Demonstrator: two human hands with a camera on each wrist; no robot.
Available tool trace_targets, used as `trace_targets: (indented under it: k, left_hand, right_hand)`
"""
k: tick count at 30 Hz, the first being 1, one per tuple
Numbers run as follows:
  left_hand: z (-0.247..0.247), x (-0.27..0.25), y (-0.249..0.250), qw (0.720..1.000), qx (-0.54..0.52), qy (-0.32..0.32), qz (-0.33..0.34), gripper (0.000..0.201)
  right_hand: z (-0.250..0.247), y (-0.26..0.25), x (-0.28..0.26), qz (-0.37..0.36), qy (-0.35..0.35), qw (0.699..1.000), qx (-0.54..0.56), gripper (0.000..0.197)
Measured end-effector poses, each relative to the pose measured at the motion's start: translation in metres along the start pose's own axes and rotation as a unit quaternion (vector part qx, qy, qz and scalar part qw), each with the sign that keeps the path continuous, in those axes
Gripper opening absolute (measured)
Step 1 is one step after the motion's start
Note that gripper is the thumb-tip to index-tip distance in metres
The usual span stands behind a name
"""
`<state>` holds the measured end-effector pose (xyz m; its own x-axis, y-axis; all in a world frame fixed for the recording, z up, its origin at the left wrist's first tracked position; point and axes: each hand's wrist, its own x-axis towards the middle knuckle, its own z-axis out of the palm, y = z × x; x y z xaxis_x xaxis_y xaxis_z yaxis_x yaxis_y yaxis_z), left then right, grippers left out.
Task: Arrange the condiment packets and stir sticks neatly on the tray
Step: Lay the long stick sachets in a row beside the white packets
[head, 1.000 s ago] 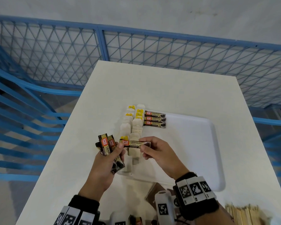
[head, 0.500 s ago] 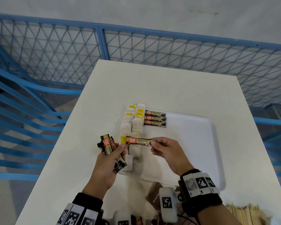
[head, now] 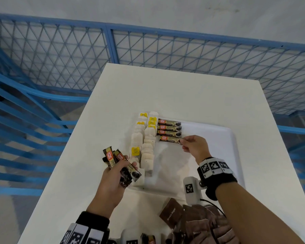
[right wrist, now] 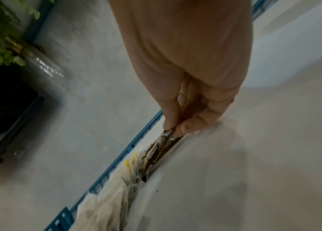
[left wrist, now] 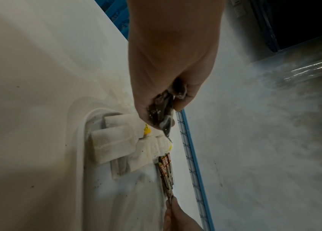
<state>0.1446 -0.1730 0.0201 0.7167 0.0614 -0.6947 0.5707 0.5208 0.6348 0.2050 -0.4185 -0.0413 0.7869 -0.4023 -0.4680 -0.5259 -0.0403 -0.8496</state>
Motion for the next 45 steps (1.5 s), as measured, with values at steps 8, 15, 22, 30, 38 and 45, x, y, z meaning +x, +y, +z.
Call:
trace_targets:
  k: [8,15,22,30,38,45]
  left_hand:
    - [-0.003,0.000,-0.002,0.997,0.066,-0.021,0.013,0.011]
    - [-0.003,0.001,-0.006,0.997,0.080,-0.022,0.002,0.011]
    - [0.000,0.001,-0.008,0.996,0.078,-0.037,0.027,0.013]
    - [0.000,0.001,-0.012,0.996,0.079,-0.028,0.018,0.006]
    - [0.005,-0.003,-0.014,0.997,0.067,-0.031,0.019,0.005]
    - [-0.002,-0.003,-0.010,1.000,0.007,-0.003,-0.025,0.006]
  right_hand:
    - [0.015,0.002,0.010,-0.037,0.054,0.987,-0.144,0.015]
    - [0.020,-0.002,0.009,-0.058,0.065,0.978,-0.188,0.023]
    - [0.021,-0.002,-0.004,-0.067,0.057,0.983,-0.160,0.029]
    - [0.028,-0.019,-0.077,-0.106,-0.209,0.963,-0.130,0.015]
    - [0.038,-0.006,-0.108,-0.017,-0.304,0.948,0.088,0.007]
    - [0.020,0.002,-0.089,0.004,-0.181,0.964,0.196,0.008]
